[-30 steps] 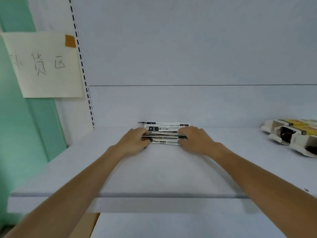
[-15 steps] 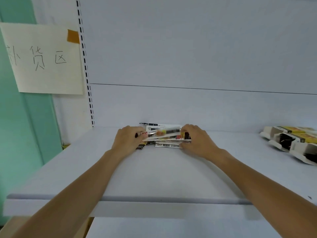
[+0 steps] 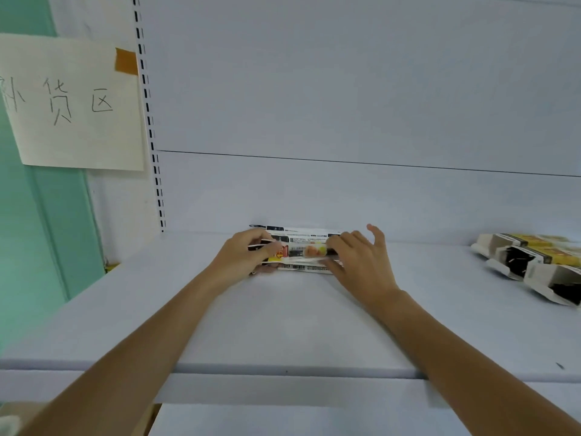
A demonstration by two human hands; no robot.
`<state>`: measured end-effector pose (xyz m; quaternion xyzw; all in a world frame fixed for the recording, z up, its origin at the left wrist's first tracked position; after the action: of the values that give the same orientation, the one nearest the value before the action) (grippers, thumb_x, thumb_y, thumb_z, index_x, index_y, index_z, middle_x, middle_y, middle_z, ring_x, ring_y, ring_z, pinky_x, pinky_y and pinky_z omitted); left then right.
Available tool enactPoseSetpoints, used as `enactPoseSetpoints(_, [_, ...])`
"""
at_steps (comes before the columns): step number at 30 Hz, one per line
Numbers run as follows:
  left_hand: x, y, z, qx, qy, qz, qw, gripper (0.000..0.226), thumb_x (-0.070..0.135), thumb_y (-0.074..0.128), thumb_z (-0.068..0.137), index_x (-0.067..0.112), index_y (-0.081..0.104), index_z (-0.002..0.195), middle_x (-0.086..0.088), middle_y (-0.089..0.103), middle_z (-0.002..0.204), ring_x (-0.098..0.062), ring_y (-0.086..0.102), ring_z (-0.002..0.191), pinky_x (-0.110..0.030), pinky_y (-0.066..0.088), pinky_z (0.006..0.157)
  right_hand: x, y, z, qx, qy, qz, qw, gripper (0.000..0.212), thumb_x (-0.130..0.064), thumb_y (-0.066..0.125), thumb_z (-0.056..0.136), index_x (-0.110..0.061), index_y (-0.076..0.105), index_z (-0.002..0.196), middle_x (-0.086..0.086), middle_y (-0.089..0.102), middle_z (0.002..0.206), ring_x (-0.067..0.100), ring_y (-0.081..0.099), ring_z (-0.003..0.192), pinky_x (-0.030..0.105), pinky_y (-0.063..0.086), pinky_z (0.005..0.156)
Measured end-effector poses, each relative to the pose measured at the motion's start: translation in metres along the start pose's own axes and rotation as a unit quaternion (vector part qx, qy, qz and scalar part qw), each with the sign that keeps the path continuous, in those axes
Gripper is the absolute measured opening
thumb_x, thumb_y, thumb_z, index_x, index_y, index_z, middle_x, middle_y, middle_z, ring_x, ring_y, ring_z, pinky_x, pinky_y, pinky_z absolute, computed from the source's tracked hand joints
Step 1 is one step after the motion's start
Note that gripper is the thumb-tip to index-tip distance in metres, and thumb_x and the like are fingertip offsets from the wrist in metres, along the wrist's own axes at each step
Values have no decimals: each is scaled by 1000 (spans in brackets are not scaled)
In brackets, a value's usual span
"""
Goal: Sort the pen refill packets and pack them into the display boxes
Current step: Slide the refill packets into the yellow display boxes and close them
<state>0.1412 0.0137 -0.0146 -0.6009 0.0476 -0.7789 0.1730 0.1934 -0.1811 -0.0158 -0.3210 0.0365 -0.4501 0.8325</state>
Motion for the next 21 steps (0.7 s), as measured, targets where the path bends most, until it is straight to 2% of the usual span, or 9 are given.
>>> enactPoseSetpoints(1, [-1, -2, 0, 1, -13, -27, 1000, 13, 23, 59, 91, 14, 61, 81, 1, 65, 86, -17, 70, 74, -21, 48, 59, -1, -3, 1, -19, 14, 31, 999, 23, -32, 78, 68, -16, 64, 77, -4, 64, 70, 21, 65, 67, 38, 45, 80])
enactPoseSetpoints(3, [-6, -7, 1, 16, -24, -38, 999, 14, 21, 55, 93, 15, 63, 84, -6, 63, 93, -14, 67, 75, -29, 56, 70, -2, -6, 1, -79, 47, 102, 991, 25, -39, 71, 76, -16, 65, 85, -4, 64, 80, 21, 63, 73, 28, 41, 65])
enactPoseSetpoints(5, [-10, -14, 3, 51, -32, -21, 998, 13, 21, 56, 92, 19, 65, 85, -12, 63, 95, -17, 62, 79, -38, 54, 81, 2, -3, -3, -140, 83, 135, 977, 28, -45, 63, 83, -19, 62, 93, -7, 60, 93, 18, 58, 83, 27, 38, 64])
enactPoseSetpoints(9, [-11, -18, 3, 92, -49, -18, 994, 22, 16, 52, 94, 27, 65, 80, 0, 66, 87, -19, 67, 77, -35, 52, 85, 13, -5, -7, -104, 106, 151, 977, 19, -30, 60, 88, -13, 62, 97, -3, 56, 98, 22, 57, 88, 31, 42, 63])
enactPoseSetpoints(11, [-11, -16, 2, 93, -48, -11, 994, 25, 12, 48, 95, 28, 62, 80, 2, 66, 90, -20, 70, 74, -34, 56, 82, 14, -3, -8, -112, 118, 165, 973, 23, -34, 58, 88, -15, 60, 102, -6, 55, 96, 18, 55, 92, 31, 44, 68])
enactPoseSetpoints(15, [-7, -13, -2, 92, -23, 27, 995, 29, 3, 43, 94, 25, 59, 83, 7, 65, 89, -6, 67, 54, -13, 51, 52, 9, -2, -7, -104, 131, 209, 963, 42, -49, 66, 79, -19, 59, 107, -13, 43, 92, 8, 44, 91, 20, 34, 74])
enactPoseSetpoints(18, [-6, -11, -2, 57, -15, 23, 998, 37, -6, 41, 90, 25, 61, 87, 0, 68, 96, -13, 70, 62, -24, 55, 64, 6, -2, -6, -130, 114, 230, 958, 55, -45, 74, 72, -17, 55, 116, -8, 42, 99, 8, 39, 96, 18, 31, 80])
enactPoseSetpoints(20, [-6, -12, -2, 45, -18, 13, 999, 36, -8, 45, 89, 24, 62, 95, -3, 67, 104, -16, 71, 67, -26, 57, 70, 4, -1, -7, -135, 92, 217, 962, 44, -33, 70, 78, -14, 56, 115, -2, 46, 102, 16, 45, 100, 20, 32, 79])
enactPoseSetpoints(21, [-6, -12, -3, 49, -18, 10, 999, 34, -7, 47, 89, 23, 61, 101, -2, 65, 107, -15, 71, 67, -21, 57, 67, 4, -1, -7, -136, 87, 209, 964, 36, -28, 65, 83, -13, 57, 114, 0, 49, 104, 19, 47, 101, 21, 33, 78])
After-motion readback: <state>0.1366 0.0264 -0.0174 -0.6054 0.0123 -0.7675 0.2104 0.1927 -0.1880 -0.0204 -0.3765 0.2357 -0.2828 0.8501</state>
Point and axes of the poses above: each hand's wrist, its own z-axis towards the middle knuckle, its own y-axis out of the palm, x = y × z, the point moved 4 cm from there along z, towards the middle knuckle
